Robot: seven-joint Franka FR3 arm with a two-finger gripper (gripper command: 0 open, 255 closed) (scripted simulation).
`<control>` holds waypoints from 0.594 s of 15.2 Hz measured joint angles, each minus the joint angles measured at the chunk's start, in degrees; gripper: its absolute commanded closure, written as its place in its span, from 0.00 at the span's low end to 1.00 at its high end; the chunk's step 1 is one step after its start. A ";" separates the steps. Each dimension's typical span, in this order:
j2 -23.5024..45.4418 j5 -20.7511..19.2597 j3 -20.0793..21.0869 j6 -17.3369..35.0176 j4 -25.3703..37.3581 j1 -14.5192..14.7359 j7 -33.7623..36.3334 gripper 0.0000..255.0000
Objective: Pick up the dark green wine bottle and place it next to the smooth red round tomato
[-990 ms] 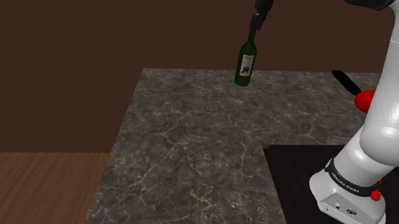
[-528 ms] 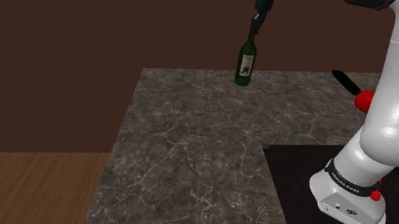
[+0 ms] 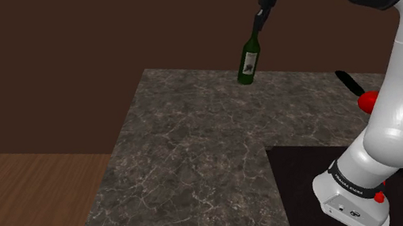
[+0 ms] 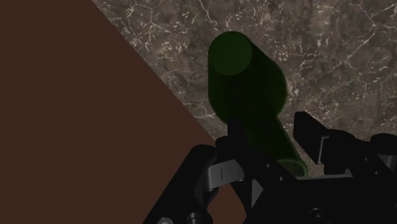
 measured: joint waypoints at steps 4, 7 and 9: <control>-0.39 -0.34 -0.14 -2.73 2.40 -0.06 0.41 1.00; -0.40 -0.45 -0.24 -5.11 4.81 -0.28 0.60 1.00; -0.34 -0.47 -0.30 -6.63 6.40 -0.46 0.68 1.00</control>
